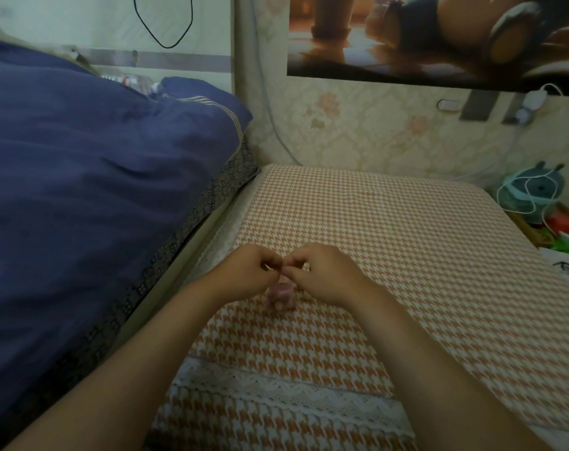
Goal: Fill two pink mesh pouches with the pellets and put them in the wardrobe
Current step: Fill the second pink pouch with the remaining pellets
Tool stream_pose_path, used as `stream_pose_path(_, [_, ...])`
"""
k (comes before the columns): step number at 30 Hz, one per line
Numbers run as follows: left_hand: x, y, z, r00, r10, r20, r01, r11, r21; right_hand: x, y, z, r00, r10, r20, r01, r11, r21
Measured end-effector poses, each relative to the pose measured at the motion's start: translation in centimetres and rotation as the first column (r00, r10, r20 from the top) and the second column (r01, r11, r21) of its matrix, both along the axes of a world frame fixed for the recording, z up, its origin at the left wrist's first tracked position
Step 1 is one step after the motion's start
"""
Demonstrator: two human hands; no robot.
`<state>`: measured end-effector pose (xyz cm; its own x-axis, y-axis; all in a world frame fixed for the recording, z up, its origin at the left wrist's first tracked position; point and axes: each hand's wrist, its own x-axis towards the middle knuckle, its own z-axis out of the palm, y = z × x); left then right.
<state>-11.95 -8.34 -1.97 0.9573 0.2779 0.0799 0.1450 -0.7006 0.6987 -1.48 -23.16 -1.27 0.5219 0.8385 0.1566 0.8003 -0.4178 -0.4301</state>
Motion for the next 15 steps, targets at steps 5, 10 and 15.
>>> stream_pose_path(5, [1.0,-0.9,0.2,1.000,-0.015,0.017,0.016,0.996,-0.092,0.5,-1.5,0.4,0.996,-0.078,-0.043,0.076,0.996,-0.052])
stream_pose_path(10, [2.6,-2.0,0.4,0.996,0.020,0.088,-0.011,0.995,-0.104,2.0,-3.6,0.9,0.986,-0.154,-0.066,0.155,0.988,0.016])
stream_pose_path(15, [4.0,-1.7,-1.6,0.995,0.095,0.003,-0.095,0.993,0.069,3.4,-5.6,0.2,0.973,-0.218,-0.079,0.218,0.976,-0.008])
